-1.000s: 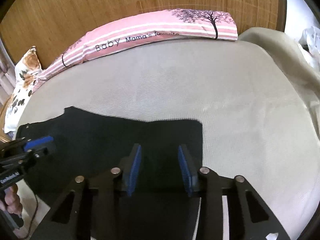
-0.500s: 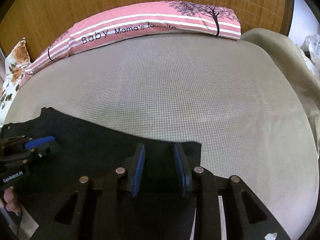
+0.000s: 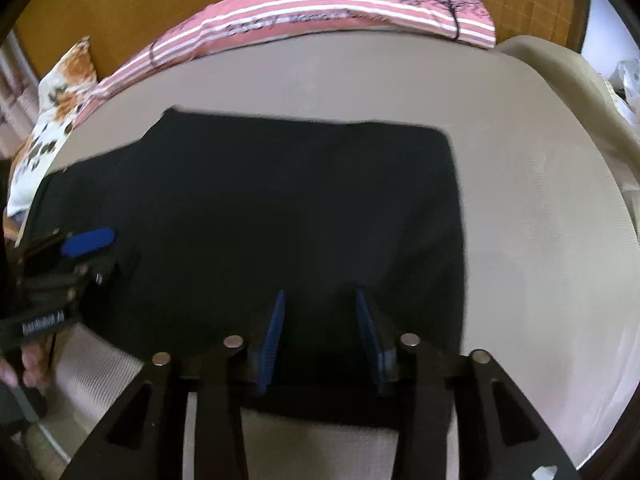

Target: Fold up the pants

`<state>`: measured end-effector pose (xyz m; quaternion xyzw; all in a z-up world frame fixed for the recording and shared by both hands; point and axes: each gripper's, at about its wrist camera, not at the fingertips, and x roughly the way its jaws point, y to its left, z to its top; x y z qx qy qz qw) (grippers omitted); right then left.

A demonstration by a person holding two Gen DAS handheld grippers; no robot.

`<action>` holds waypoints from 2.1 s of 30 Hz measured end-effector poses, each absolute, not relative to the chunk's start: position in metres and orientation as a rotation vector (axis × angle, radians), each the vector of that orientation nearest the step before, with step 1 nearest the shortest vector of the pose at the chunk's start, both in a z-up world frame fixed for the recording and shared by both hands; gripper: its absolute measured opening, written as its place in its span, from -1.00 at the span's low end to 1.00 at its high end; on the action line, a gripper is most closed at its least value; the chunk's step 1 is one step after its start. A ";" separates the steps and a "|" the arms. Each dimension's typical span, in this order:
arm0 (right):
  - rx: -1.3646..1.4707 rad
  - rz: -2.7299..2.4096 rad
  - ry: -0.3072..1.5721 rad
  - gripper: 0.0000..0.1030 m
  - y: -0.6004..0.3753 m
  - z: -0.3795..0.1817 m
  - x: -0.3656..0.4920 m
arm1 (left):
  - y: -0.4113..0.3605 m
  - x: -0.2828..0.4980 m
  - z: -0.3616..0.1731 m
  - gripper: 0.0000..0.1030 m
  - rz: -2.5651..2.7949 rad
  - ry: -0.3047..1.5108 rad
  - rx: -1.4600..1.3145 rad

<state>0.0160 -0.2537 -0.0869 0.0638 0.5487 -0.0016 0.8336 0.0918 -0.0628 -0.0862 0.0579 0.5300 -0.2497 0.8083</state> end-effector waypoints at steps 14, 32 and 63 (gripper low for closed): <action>0.184 0.139 1.085 0.25 -0.205 -0.042 0.035 | 0.154 0.090 -0.035 0.10 -0.257 1.131 -0.683; 0.243 0.183 1.118 0.27 -0.187 -0.052 0.055 | 0.227 0.086 -0.105 0.11 -0.016 1.202 -0.981; 0.386 0.106 1.054 0.27 -0.242 -0.039 0.055 | 0.106 0.135 0.022 -0.51 -0.310 0.892 -0.594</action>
